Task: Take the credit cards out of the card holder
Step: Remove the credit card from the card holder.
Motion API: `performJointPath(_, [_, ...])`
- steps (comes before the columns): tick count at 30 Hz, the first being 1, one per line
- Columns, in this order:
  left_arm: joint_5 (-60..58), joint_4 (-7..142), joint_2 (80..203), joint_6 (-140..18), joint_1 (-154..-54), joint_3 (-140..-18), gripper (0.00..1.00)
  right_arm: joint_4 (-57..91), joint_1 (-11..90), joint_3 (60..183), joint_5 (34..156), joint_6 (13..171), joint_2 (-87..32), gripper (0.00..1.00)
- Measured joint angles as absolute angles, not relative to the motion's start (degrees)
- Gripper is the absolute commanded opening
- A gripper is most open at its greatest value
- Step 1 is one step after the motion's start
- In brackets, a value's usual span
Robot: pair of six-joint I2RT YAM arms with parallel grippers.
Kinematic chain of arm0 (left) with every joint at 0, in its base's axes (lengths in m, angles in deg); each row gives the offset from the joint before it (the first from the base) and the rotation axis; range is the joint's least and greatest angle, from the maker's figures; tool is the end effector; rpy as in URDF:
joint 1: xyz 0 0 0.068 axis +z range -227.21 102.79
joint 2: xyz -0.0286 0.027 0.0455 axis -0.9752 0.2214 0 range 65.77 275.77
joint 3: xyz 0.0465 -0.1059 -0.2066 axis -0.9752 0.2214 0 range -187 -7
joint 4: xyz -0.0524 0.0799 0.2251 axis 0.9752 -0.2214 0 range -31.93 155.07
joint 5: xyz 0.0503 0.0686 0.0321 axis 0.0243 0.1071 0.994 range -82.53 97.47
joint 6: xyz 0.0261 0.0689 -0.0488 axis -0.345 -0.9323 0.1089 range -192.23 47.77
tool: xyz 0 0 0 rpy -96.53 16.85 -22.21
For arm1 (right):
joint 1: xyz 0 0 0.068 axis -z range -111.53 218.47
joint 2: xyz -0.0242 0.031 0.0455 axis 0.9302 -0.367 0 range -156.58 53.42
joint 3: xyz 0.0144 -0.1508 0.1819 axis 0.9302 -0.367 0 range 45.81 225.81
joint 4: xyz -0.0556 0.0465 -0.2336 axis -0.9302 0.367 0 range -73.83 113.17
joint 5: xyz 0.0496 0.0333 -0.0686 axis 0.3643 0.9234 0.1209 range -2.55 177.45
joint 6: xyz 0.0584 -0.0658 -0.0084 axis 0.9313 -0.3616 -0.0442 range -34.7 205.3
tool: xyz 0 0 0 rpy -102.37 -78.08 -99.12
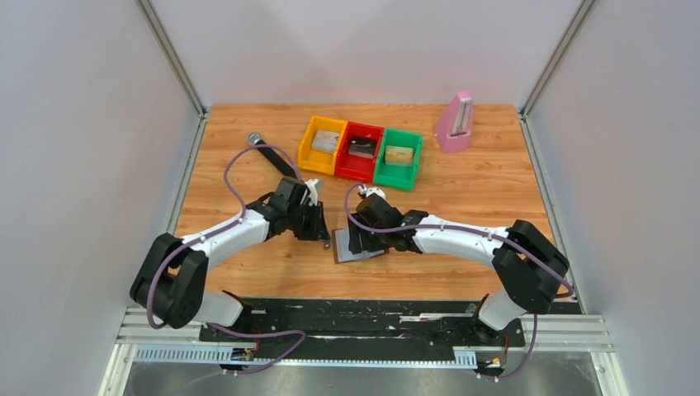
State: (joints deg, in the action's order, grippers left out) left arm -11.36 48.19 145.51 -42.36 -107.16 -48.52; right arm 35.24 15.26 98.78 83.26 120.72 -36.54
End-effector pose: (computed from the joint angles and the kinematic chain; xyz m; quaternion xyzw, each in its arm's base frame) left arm 0.2298 -0.1617 0.1215 0.0498 0.9411 -0.2828 0.1786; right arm 0.1976 0.2547 0.1250 -0.1373 0.9459 0.1789 0.2331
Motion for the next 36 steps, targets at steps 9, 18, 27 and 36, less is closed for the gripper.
performJointPath(9, [-15.6,48.5,143.1,-41.0,-107.1,-50.7,0.34,33.7,15.4,98.1,85.0,120.7,-35.6,0.63])
performJointPath(18, [-22.4,55.5,146.1,-37.9,-107.5,-51.2,0.28,33.0,17.5,95.8,85.0,120.7,-31.3,0.58])
performJointPath(27, [-26.6,64.9,156.5,-35.0,-108.1,-50.7,0.22,33.4,20.5,94.0,83.9,120.7,-30.9,0.58])
performJointPath(36, [-24.8,65.1,158.2,-36.4,-108.2,-49.7,0.21,33.1,21.2,94.0,84.1,120.7,-33.1,0.58])
